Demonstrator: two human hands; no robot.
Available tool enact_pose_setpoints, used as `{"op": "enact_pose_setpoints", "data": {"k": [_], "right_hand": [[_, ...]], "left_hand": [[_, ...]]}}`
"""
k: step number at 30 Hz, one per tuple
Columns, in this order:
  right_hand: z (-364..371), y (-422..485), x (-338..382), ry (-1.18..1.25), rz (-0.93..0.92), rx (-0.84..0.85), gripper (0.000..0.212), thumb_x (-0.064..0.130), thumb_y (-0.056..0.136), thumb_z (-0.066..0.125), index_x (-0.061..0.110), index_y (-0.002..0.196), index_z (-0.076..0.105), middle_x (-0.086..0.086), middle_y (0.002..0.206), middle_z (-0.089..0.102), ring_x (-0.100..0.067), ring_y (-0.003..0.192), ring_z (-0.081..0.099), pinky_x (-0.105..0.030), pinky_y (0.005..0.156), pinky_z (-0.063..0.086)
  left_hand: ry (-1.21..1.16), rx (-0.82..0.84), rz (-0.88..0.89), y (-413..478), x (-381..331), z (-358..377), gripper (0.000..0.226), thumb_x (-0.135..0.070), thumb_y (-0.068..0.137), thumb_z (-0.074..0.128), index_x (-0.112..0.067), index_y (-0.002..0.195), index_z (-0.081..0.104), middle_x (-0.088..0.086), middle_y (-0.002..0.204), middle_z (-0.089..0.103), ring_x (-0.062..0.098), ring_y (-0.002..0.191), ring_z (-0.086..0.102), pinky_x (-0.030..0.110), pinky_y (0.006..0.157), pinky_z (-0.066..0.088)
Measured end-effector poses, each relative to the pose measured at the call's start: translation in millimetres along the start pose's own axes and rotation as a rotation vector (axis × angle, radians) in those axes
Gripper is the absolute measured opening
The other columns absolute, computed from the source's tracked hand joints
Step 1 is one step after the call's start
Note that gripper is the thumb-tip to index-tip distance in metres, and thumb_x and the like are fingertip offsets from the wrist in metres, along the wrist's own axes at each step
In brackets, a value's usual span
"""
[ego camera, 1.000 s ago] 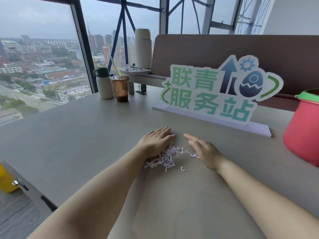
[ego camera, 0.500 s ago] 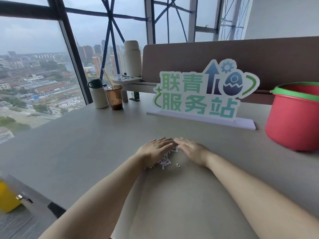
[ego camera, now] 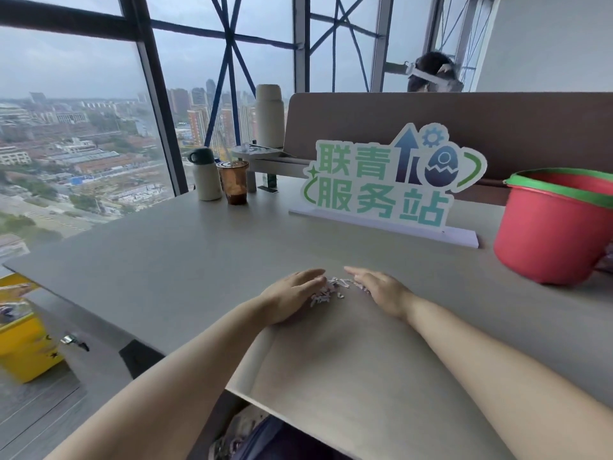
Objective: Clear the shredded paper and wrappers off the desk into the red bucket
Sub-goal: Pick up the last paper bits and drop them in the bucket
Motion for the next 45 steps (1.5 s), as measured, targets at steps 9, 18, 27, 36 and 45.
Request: {"op": "enact_pose_setpoints", "data": {"k": [9, 18, 27, 36, 45], "right_hand": [[5, 6, -5, -0.109, 0.082, -0.027, 0.045, 0.019, 0.1, 0.019, 0.009, 0.141, 0.033, -0.008, 0.154, 0.028, -0.017, 0.143, 0.022, -0.029, 0.118, 0.013], [14, 20, 3, -0.06, 0.04, -0.031, 0.043, 0.018, 0.099, 0.026, 0.01, 0.138, 0.039, -0.007, 0.151, 0.035, -0.015, 0.14, 0.029, -0.025, 0.115, 0.017], [-16, 4, -8, -0.248, 0.084, -0.068, 0.04, 0.022, 0.094, 0.046, 0.009, 0.133, 0.048, -0.01, 0.142, 0.047, -0.022, 0.132, 0.041, -0.027, 0.11, 0.027], [13, -4, 10, -0.183, 0.041, 0.008, 0.048, 0.021, 0.099, 0.033, 0.012, 0.145, 0.025, -0.005, 0.156, 0.02, -0.015, 0.145, 0.015, -0.02, 0.113, 0.009], [-11, -3, 6, -0.268, 0.02, -0.036, 0.068, 0.036, 0.082, 0.065, 0.019, 0.141, 0.036, -0.005, 0.147, 0.039, -0.021, 0.137, 0.034, -0.028, 0.112, 0.025]], "left_hand": [[0.28, -0.033, -0.066, -15, 4, -2, 0.048, -0.03, 0.101, 0.009, -0.02, 0.148, 0.011, -0.002, 0.158, 0.012, 0.013, 0.146, 0.009, 0.028, 0.118, 0.005], [0.425, 0.024, 0.029, 13, -16, 15, 0.048, -0.031, 0.101, 0.014, -0.022, 0.148, 0.011, -0.002, 0.159, 0.006, 0.017, 0.147, 0.004, 0.034, 0.12, 0.004], [0.284, -0.157, -0.052, -3, 6, -11, 0.045, -0.036, 0.097, 0.036, -0.019, 0.14, 0.037, 0.003, 0.149, 0.039, 0.022, 0.137, 0.034, 0.029, 0.112, 0.027], [0.386, 0.026, -0.022, -1, -14, 16, 0.065, -0.047, 0.095, 0.031, -0.018, 0.148, 0.007, 0.002, 0.159, 0.007, 0.013, 0.147, 0.002, 0.028, 0.119, 0.001], [0.307, -0.121, 0.003, 4, -4, -5, 0.075, -0.052, 0.08, 0.061, -0.023, 0.142, 0.032, 0.0, 0.15, 0.035, 0.021, 0.14, 0.029, 0.03, 0.115, 0.023]]}}
Point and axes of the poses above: each hand's wrist, its own y-axis towards the middle knuckle, its own z-axis out of the palm, x = y × z, the point moved 5 cm from there along y, towards the middle knuckle
